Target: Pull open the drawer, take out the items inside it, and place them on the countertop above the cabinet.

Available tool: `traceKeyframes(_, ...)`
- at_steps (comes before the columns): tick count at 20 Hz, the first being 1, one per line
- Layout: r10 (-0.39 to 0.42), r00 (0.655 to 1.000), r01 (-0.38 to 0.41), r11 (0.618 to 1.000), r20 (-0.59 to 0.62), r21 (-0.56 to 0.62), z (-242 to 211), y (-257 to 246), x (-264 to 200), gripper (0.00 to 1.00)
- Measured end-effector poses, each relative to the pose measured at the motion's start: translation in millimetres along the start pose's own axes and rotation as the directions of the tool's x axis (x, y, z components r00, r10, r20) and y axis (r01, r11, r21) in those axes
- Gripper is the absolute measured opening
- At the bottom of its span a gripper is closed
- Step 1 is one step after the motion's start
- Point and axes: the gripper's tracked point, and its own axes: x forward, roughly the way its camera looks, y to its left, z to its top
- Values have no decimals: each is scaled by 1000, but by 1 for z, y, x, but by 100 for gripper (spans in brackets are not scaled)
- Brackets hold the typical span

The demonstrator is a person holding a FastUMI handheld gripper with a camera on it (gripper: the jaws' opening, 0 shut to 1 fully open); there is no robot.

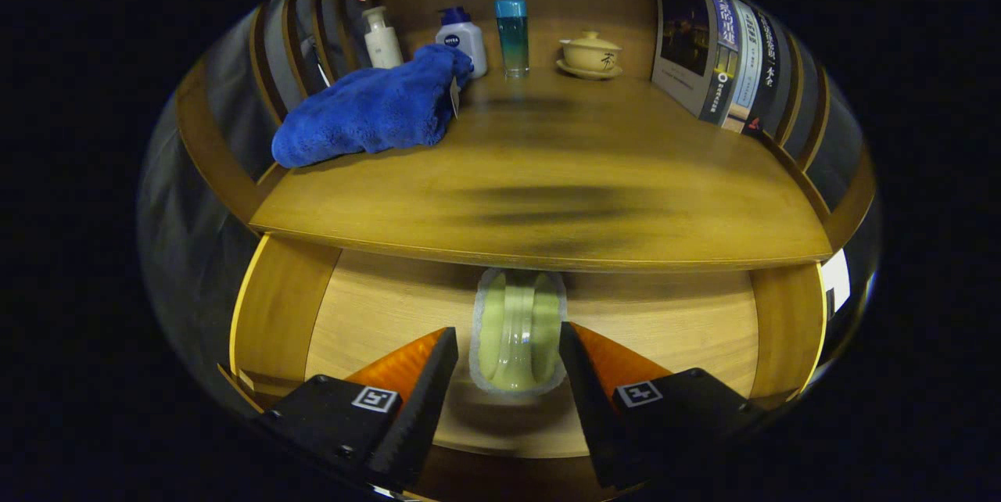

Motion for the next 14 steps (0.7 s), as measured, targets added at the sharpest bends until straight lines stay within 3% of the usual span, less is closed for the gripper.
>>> traceKeyframes(6, -21, 998, 21, 1000, -54, -2, -8, -4, 17, 66)
traceKeyframes(10, -33, 999, 34, 999, -23, 7, -8, -8, 17, 30)
traceKeyframes(12, -33, 999, 33, 999, -18, 6, -9, -10, 16, 22)
traceKeyframes(14, -29, 999, 29, 1000, -21, 1, -13, -11, 12, 21)
